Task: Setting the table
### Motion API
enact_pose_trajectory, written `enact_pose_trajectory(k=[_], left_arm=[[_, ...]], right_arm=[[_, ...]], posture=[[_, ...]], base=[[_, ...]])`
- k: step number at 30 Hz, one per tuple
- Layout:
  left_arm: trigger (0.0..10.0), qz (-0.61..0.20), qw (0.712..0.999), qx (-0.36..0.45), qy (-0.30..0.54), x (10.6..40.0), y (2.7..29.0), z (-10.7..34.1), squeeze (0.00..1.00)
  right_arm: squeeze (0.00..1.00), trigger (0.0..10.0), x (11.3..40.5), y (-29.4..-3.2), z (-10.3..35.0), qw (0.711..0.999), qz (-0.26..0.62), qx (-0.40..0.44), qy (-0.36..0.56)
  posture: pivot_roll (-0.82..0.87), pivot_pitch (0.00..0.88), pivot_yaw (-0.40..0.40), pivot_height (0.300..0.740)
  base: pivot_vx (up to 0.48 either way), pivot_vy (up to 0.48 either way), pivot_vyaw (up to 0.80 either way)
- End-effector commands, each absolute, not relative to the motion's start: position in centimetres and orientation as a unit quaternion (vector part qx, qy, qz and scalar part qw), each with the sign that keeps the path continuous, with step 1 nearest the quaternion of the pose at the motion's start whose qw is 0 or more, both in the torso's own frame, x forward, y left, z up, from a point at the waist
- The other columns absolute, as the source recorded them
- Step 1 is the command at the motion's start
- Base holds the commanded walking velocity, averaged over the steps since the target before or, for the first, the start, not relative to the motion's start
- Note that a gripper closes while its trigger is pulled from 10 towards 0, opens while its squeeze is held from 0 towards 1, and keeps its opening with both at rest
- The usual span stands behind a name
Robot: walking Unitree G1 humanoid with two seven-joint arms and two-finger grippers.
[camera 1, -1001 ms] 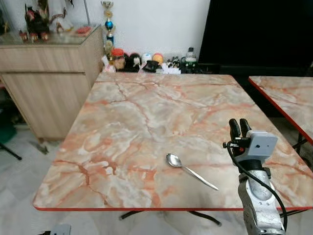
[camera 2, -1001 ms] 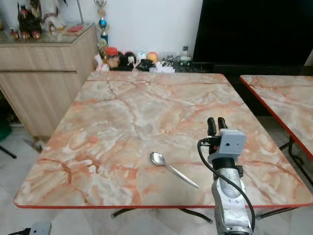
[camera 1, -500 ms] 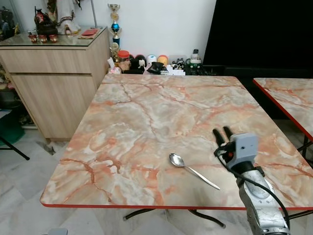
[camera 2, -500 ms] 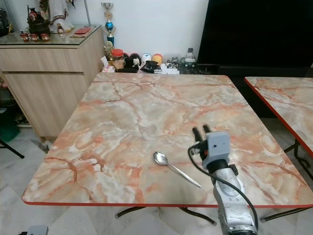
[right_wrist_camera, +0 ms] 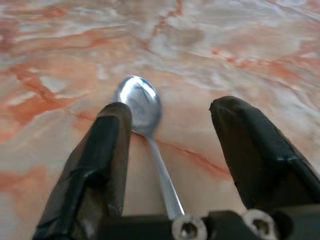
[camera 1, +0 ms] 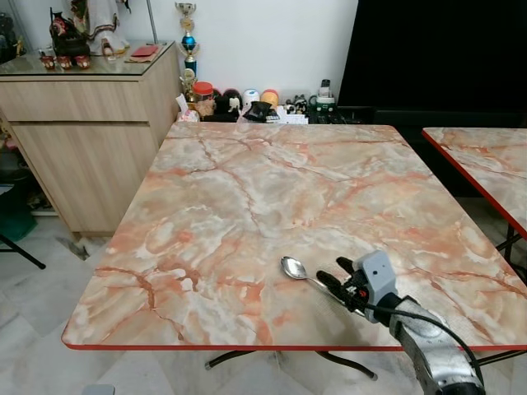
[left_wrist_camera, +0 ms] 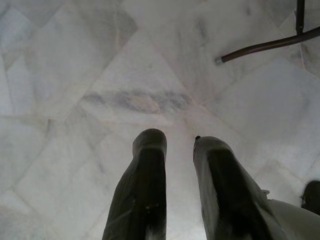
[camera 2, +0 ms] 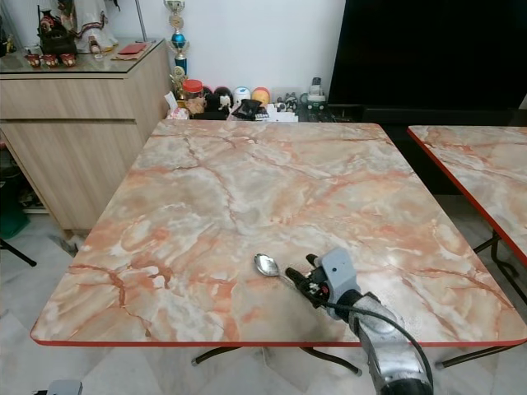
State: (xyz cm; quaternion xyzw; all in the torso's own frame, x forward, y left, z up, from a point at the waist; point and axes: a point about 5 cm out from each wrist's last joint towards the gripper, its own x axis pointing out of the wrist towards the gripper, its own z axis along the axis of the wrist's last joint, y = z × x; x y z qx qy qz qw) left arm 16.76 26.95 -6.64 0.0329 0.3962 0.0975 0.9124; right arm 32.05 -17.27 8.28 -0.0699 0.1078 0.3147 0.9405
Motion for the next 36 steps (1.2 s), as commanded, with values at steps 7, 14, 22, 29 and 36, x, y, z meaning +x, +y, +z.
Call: enact_pose_trajectory(k=[7,14,22,29,36], left_arm=[[10.0,0.094,0.91,0.028,0.403,16.7,27.0,-6.7,0.0],[10.0,0.094,0.91,0.023,0.402,16.7,26.9,-6.7,0.0],[10.0,0.091,0.91,0.02,0.404,16.7,26.7,-6.8,0.0],[10.0,0.091,0.911,0.021,0.403,16.6,26.9,-6.8,0.0],[10.0,0.082,0.91,0.029,0.406,16.4,26.9,-6.8,0.0]], right_arm=[[1.0,10.0,33.0,-17.2,8.4,0.909,0.385,-0.083,0.138],[0.49,10.0,33.6,-17.7,8.5,0.898,0.397,-0.103,0.162],[0.0,10.0,34.2,-18.3,8.5,0.893,0.389,-0.137,0.181],[0.0,10.0,34.4,-18.2,8.3,0.893,0.386,-0.135,0.187],[0.0,10.0,34.3,-18.0,8.0,0.895,0.385,-0.13,0.186]], posture=[[0.06,0.0,0.002,0.74],[0.06,0.0,0.002,0.74],[0.08,0.0,-0.002,0.74],[0.09,0.0,-0.006,0.74],[0.1,0.0,-0.006,0.74]], base=[[0.0,0.0,0.0],[0.0,0.0,0.0],[0.0,0.0,0.0],[0.0,0.0,0.0],[0.0,0.0,0.0]])
